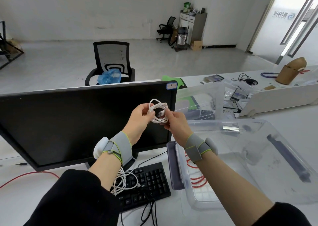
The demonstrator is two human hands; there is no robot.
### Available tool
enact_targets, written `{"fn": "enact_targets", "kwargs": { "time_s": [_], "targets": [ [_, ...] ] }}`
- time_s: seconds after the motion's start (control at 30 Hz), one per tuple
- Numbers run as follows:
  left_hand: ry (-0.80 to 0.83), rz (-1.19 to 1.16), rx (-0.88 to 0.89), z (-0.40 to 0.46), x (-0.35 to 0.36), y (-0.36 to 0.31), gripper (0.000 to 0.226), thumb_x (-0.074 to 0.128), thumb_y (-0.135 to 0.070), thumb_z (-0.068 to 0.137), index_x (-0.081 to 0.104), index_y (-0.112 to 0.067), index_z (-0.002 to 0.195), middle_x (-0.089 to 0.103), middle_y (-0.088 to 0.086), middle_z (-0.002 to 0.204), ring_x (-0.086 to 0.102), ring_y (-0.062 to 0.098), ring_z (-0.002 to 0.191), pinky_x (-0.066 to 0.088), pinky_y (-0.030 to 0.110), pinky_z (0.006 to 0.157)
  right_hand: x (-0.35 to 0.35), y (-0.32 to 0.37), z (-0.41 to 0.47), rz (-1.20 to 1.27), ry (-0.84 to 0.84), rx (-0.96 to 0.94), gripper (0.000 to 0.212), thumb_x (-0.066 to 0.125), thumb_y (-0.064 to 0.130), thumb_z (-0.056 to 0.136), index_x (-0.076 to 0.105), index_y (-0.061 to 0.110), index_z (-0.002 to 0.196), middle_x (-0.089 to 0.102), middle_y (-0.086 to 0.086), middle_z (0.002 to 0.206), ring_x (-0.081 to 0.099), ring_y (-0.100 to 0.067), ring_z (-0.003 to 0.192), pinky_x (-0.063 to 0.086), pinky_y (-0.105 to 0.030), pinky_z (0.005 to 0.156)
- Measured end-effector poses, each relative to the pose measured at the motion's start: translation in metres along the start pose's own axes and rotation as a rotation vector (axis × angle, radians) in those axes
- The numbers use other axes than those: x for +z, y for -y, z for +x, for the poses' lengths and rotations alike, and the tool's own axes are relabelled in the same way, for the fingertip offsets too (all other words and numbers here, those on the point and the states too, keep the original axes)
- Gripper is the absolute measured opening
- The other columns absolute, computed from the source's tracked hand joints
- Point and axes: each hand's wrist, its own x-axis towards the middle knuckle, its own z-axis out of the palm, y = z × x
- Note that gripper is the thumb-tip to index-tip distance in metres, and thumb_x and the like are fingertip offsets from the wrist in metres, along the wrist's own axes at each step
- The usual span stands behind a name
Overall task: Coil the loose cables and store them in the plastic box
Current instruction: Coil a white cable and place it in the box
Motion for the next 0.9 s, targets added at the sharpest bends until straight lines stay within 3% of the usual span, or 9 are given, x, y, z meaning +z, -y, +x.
{"fn": "enact_targets", "kwargs": {
  "time_s": [0.13, 0.2, 0.27, 0.33, 0.43, 0.6, 0.73, 0.9],
  "targets": [
    [-0.066, -0.144, -0.06, 0.003, -0.015, 0.01, 0.03, 0.048, 0.002, 0.095, 0.053, 0.004, 0.124, 0.06, 0.006, 0.094, 0.058, 0.012, 0.079, 0.05, 0.019, 0.072, -0.013, 0.01, 0.005, 0.423, -0.025, 0.185, 0.031, 0.044, 0.029, 0.099, 0.06, 0.013, 0.079, 0.055, 0.0, 0.067, 0.045, -0.011, 0.064, 0.032, -0.025, 0.061],
    [-0.029, -0.256, -0.122, 0.002, -0.015, 0.007, 0.032, 0.052, -0.012, 0.096, 0.053, 0.002, 0.124, 0.062, 0.007, 0.098, 0.06, 0.014, 0.082, 0.051, 0.023, 0.075, -0.022, 0.013, 0.007, 0.34, 0.005, 0.119, 0.033, 0.043, 0.032, 0.099, 0.061, 0.016, 0.077, 0.056, 0.001, 0.069, 0.043, -0.01, 0.064, 0.029, -0.024, 0.06],
    [0.032, -0.337, -0.211, 0.002, -0.008, -0.002, 0.037, 0.049, -0.033, 0.097, 0.054, -0.005, 0.12, 0.063, 0.009, 0.103, 0.061, 0.018, 0.088, 0.05, 0.027, 0.077, -0.023, 0.01, 0.006, 0.108, -0.012, 0.009, 0.034, 0.041, 0.03, 0.1, 0.06, 0.015, 0.077, 0.053, 0.0, 0.069, 0.042, -0.009, 0.063, 0.031, -0.021, 0.059],
    [0.094, -0.329, -0.231, 0.004, 0.003, -0.011, 0.042, 0.047, -0.045, 0.094, 0.057, -0.009, 0.113, 0.066, 0.008, 0.098, 0.063, 0.019, 0.087, 0.049, 0.029, 0.077, -0.02, 0.004, 0.007, -0.095, -0.054, -0.094, 0.037, 0.04, 0.027, 0.101, 0.062, 0.006, 0.079, 0.053, -0.002, 0.068, 0.042, -0.009, 0.061, 0.035, -0.02, 0.059],
    [0.119, -0.209, -0.141, 0.004, 0.013, -0.011, 0.037, 0.055, -0.043, 0.09, 0.064, -0.009, 0.105, 0.067, 0.002, 0.083, 0.064, 0.015, 0.08, 0.05, 0.027, 0.076, -0.019, -0.003, 0.009, -0.23, -0.074, -0.202, 0.041, 0.042, 0.027, 0.099, 0.061, -0.007, 0.084, 0.055, -0.011, 0.072, 0.046, -0.017, 0.068, 0.04, -0.032, 0.067],
    [0.068, -0.047, -0.031, 0.004, 0.012, -0.002, 0.029, 0.062, -0.029, 0.089, 0.064, -0.007, 0.107, 0.067, 0.009, 0.093, 0.062, 0.02, 0.087, 0.052, 0.035, 0.085, -0.022, -0.005, 0.009, -0.323, -0.062, -0.276, 0.038, 0.043, 0.025, 0.099, 0.059, 0.0, 0.076, 0.053, -0.01, 0.07, 0.045, -0.015, 0.066, 0.039, -0.032, 0.066],
    [0.044, 0.111, 0.03, 0.005, 0.01, 0.001, 0.018, 0.056, -0.018, 0.094, 0.063, -0.008, 0.106, 0.065, 0.01, 0.094, 0.058, 0.018, 0.085, 0.049, 0.027, 0.075, -0.018, -0.007, 0.007, -0.082, -0.004, -0.135, 0.033, 0.042, 0.026, 0.1, 0.057, 0.012, 0.074, 0.047, 0.0, 0.063, 0.038, -0.009, 0.057, 0.033, -0.019, 0.056],
    [0.073, 0.127, 0.055, 0.004, 0.003, 0.004, 0.018, 0.051, -0.019, 0.096, 0.059, -0.009, 0.109, 0.067, 0.007, 0.1, 0.059, 0.014, 0.088, 0.045, 0.022, 0.073, -0.021, -0.004, 0.005, 0.409, 0.281, 0.133, 0.038, 0.038, 0.028, 0.101, 0.055, 0.013, 0.071, 0.043, 0.001, 0.062, 0.029, -0.009, 0.057, 0.022, -0.022, 0.057]
  ]
}}
